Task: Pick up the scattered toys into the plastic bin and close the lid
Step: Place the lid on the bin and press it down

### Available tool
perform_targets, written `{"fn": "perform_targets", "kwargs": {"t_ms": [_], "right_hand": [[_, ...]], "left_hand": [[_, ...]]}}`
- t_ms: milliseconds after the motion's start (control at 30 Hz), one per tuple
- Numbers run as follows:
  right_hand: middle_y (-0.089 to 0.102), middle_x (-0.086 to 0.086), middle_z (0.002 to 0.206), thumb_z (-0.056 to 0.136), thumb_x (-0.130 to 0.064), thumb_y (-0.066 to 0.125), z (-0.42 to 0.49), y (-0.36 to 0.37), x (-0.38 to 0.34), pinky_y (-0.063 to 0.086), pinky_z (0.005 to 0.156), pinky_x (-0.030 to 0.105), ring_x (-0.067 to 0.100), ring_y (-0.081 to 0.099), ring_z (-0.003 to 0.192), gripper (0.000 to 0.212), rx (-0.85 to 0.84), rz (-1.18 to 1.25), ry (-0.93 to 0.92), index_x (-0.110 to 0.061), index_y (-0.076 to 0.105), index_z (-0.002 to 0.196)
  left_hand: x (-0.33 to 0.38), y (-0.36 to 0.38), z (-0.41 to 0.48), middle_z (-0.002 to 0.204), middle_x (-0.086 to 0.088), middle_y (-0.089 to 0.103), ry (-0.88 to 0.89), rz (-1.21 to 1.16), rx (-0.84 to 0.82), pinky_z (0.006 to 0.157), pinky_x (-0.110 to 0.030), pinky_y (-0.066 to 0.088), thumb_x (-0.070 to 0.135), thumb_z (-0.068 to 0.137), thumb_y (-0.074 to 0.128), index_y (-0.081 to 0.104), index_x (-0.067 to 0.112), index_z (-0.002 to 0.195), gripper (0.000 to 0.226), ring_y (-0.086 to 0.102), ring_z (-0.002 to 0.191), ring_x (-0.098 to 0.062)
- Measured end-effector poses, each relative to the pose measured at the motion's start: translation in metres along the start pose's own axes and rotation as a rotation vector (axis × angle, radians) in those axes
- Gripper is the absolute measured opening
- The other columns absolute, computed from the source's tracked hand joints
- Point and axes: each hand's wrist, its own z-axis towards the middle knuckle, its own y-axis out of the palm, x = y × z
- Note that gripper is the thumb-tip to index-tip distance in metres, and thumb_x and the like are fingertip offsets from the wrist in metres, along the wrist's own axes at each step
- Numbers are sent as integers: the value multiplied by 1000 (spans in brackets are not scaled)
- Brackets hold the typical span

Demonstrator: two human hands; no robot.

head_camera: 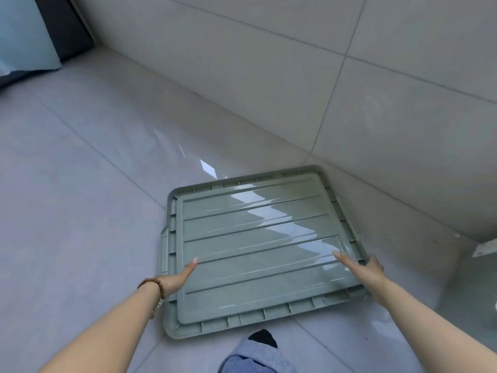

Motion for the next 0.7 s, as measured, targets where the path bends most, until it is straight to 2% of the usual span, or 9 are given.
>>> {"fn": "perform_targets", "kwargs": {"t_ms": [100,167,233,333,400,467,533,600,700], "right_hand": [[9,6,157,60,-64,73,3,2,-2,26,113,51,31,18,143,122,15,7,11,-15,8,150],[12,5,157,59,-65,73,2,0,-5,25,114,50,31,20,142,121,-16,61,8,-18,9,150],[13,3,157,54,-71,72,-3,-6,-7,26,113,51,31,21,142,125,-45,87,-8,-20,11,150],[21,2,155,42,-79,71,-14,-11,-10,29,112,50,29,28,140,133,-34,159,-62,-18,19,148],[26,5,154,59,-68,73,-26,-18,-19,29,113,46,28,29,139,114,21,197,-133,-15,24,148],[28,5,153,74,-53,69,-38,-31,-31,27,112,42,27,30,139,92,62,230,-189,-13,28,147],[33,4,151,79,-48,67,-55,-51,-51,28,110,38,25,32,138,82,68,269,-242,-12,34,144],[40,3,146,79,-48,68,-78,-75,-77,30,107,34,23,38,134,75,110,288,-300,-13,42,140],[53,4,127,78,-47,69,-118,-112,-105,37,91,26,18,52,112,64,169,382,-376,-12,53,129]], "left_hand": [[-2,6,1,150,-17,33,81,-3,10,111,-38,30,92,44,31,28,0,144,136,35,136,-32],[-6,5,1,153,-16,26,92,-119,54,115,-38,25,95,42,41,20,5,147,140,30,140,-29],[-5,-2,-8,155,-14,19,114,-214,84,118,-40,19,87,55,51,9,5,149,132,22,143,-29],[-4,-15,-19,153,-15,25,178,-300,125,117,-43,19,78,65,54,7,6,149,121,25,142,-30],[-1,-27,-30,151,-15,30,222,-315,150,116,-46,21,81,63,53,9,8,149,121,27,140,-31],[3,-39,-44,149,-15,34,254,-308,188,115,-45,25,82,62,52,20,7,148,118,32,138,-32],[10,-55,-66,143,-13,43,315,-313,254,110,-39,32,78,68,52,39,4,140,104,42,131,-32],[22,-74,-94,135,-13,50,371,-324,330,99,-33,37,76,72,51,51,3,129,92,49,121,-31],[37,-102,-148,125,-12,53,405,-408,372,87,-32,40,84,64,48,53,4,123,100,53,105,-29]]}}
